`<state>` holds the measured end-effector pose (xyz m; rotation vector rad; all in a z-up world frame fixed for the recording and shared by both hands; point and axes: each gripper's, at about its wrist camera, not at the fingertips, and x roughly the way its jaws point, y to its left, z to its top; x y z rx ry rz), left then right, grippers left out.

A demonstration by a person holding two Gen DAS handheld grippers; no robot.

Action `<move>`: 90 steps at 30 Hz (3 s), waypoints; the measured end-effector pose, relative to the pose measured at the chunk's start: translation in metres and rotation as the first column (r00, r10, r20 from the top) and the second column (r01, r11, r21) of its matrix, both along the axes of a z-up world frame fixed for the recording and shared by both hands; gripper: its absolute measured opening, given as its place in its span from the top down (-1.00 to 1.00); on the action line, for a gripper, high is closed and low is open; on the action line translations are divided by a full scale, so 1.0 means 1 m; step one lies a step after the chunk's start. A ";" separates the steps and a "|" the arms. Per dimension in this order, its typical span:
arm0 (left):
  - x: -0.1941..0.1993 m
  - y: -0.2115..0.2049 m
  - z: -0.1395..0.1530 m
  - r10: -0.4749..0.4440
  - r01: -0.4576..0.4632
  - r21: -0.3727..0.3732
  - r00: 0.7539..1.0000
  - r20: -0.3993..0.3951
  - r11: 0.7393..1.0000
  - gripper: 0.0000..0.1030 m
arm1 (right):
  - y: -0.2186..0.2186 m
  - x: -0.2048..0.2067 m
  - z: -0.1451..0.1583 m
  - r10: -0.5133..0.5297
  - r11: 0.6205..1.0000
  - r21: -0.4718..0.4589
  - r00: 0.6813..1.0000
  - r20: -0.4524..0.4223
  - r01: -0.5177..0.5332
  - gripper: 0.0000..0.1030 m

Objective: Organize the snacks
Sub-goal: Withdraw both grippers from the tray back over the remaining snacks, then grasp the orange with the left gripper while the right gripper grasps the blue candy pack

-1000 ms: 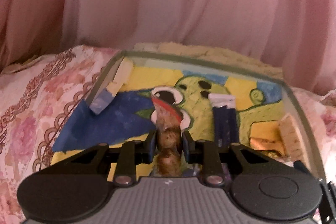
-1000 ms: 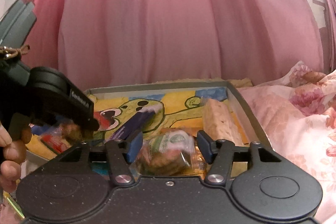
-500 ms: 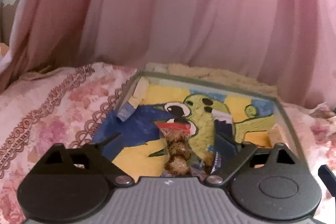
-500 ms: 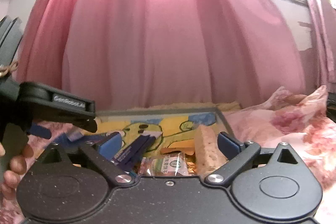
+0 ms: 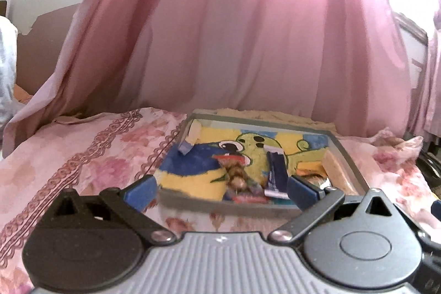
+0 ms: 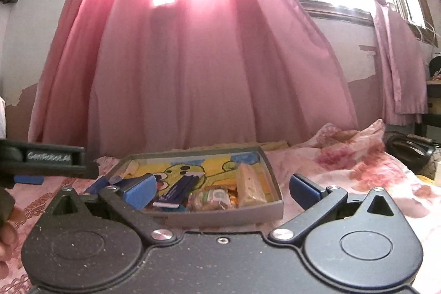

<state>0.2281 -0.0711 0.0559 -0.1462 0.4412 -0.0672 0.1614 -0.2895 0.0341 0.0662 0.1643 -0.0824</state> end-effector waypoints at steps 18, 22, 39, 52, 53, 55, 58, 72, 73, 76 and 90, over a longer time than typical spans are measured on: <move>-0.113 0.033 -0.031 0.000 0.001 0.066 1.000 -0.018 0.998 -0.99 | 0.030 -0.100 -0.016 0.062 0.995 -0.071 0.992 -0.107 -0.070 -0.99; -0.130 0.042 -0.038 -0.003 0.006 0.059 0.999 -0.053 0.998 -0.99 | 0.035 -0.111 -0.020 0.064 0.994 -0.075 0.987 -0.145 -0.076 -0.99; -0.143 0.062 -0.066 0.010 -0.003 0.042 0.985 -0.174 0.999 -0.99 | 0.048 -0.110 -0.042 0.085 0.989 -0.094 0.959 -0.270 -0.114 -0.99; -0.132 0.053 -0.075 0.016 0.004 0.102 0.980 -0.197 0.995 -0.99 | 0.041 -0.090 -0.051 0.079 0.994 -0.045 0.935 -0.346 -0.101 -0.99; -0.131 0.053 -0.076 0.017 0.003 0.101 0.980 -0.200 0.995 -0.99 | 0.041 -0.088 -0.051 0.078 0.994 -0.042 0.933 -0.351 -0.099 -0.99; -0.129 0.053 -0.077 0.020 0.000 0.099 0.979 -0.203 0.995 -0.99 | 0.040 -0.086 -0.053 0.077 0.995 -0.038 0.929 -0.361 -0.097 -0.99; -0.127 0.054 -0.078 0.022 -0.002 0.097 0.979 -0.204 0.995 -0.99 | 0.041 -0.083 -0.054 0.083 0.993 -0.042 0.925 -0.371 -0.107 -0.99; -0.100 0.040 -0.082 -0.043 0.073 0.124 0.971 -0.235 0.990 -0.99 | 0.028 -0.040 -0.063 0.200 0.938 -0.195 0.908 -0.368 -0.286 -0.99; -0.095 0.038 -0.082 -0.055 0.086 0.118 0.968 -0.244 0.989 -0.99 | 0.026 -0.034 -0.065 0.210 0.935 -0.193 0.902 -0.377 -0.299 -0.99; -0.076 0.028 -0.083 -0.109 0.138 0.083 0.951 -0.290 0.987 -0.99 | 0.023 -0.015 -0.075 0.196 0.933 -0.196 0.885 -0.423 -0.301 -0.99; -0.006 -0.018 -0.100 -0.249 0.244 -0.060 0.900 -0.359 0.968 -0.99 | 0.028 0.020 -0.100 0.246 0.917 -0.152 0.823 -0.512 -0.369 -0.96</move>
